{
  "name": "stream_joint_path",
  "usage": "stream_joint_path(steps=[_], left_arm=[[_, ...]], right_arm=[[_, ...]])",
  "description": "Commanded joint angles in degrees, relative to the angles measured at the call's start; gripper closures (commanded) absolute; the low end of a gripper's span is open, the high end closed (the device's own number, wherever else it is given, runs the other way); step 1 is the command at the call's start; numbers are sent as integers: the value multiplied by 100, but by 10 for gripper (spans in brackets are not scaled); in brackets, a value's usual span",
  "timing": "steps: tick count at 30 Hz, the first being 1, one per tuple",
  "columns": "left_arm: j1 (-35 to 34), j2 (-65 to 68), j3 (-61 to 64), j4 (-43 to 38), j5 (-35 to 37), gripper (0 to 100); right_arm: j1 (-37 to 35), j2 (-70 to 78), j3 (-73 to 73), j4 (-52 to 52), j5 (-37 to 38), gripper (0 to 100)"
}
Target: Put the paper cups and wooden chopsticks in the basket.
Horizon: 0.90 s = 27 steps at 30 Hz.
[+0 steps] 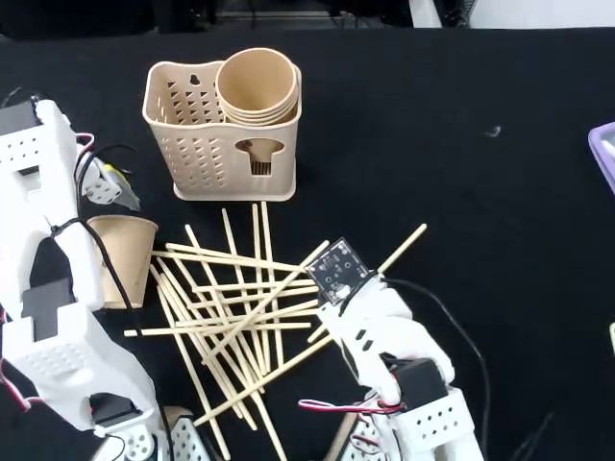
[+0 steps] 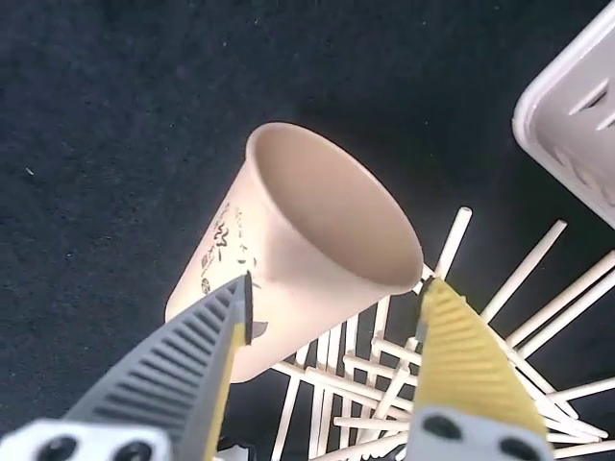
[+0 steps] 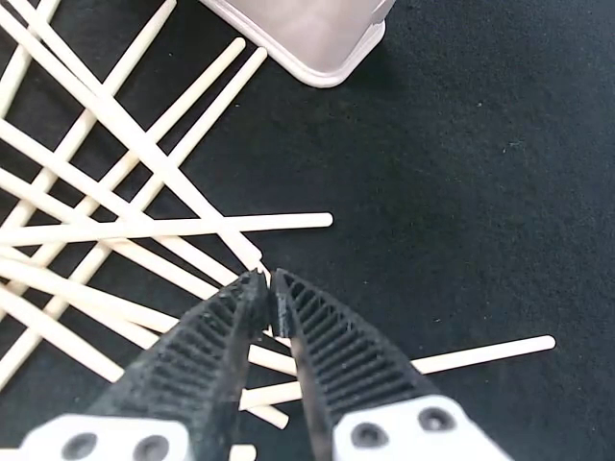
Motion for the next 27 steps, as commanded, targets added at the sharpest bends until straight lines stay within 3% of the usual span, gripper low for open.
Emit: stream_joint_path(steps=[1, 10, 17, 27], left_arm=[[-22, 26, -84, 9, 35, 711], [-75, 1029, -470, 62, 0, 711], [-189, 862, -488, 70, -9, 714], [-576, 695, -233, 70, -1073, 909]], right_arm=[[70, -75, -13, -149, 0, 987], [79, -75, -13, -149, 0, 987], [79, -75, -13, -158, 0, 987], [79, -75, -13, -176, 0, 987]])
